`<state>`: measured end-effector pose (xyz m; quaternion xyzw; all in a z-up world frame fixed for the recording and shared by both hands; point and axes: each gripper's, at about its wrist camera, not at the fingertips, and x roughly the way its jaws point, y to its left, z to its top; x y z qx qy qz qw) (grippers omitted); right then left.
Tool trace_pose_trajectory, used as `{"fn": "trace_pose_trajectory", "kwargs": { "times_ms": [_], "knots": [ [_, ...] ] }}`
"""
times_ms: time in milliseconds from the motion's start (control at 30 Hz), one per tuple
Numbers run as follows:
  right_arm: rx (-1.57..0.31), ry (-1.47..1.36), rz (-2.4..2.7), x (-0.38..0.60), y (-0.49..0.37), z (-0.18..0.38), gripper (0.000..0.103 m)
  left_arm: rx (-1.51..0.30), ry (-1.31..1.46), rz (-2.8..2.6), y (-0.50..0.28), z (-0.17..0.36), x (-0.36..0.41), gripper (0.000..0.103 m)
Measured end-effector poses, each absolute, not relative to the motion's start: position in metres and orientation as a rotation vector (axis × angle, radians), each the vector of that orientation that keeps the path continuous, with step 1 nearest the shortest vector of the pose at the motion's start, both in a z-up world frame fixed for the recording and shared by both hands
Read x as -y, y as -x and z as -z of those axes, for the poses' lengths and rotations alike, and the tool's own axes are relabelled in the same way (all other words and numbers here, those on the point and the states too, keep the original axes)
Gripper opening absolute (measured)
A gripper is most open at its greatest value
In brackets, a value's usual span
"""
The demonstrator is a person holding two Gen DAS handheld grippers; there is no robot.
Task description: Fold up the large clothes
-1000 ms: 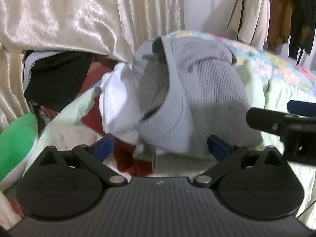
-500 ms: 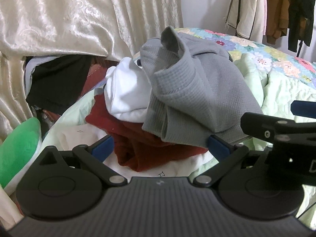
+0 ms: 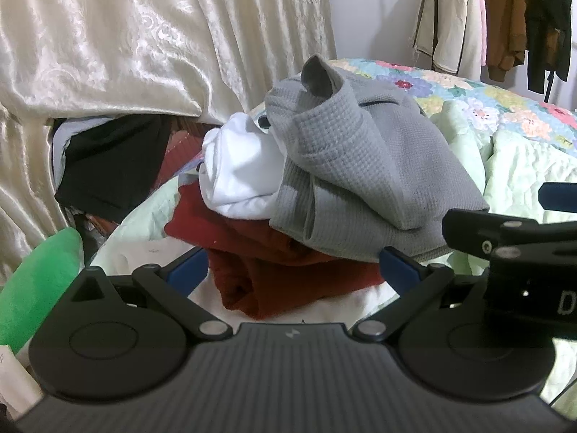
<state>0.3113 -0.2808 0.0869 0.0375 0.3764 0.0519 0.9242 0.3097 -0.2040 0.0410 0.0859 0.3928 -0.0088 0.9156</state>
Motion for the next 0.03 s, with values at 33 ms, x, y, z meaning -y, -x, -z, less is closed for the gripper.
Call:
{"fn": "trace_pose_trajectory", "kwargs": {
  "times_ms": [33],
  "knots": [
    [-0.772, -0.075, -0.106, 0.2802, -0.3116, -0.0866, 0.092, -0.808, -0.180, 0.013, -0.3096, -0.0409, 0.2040, 0.103]
  ]
}}
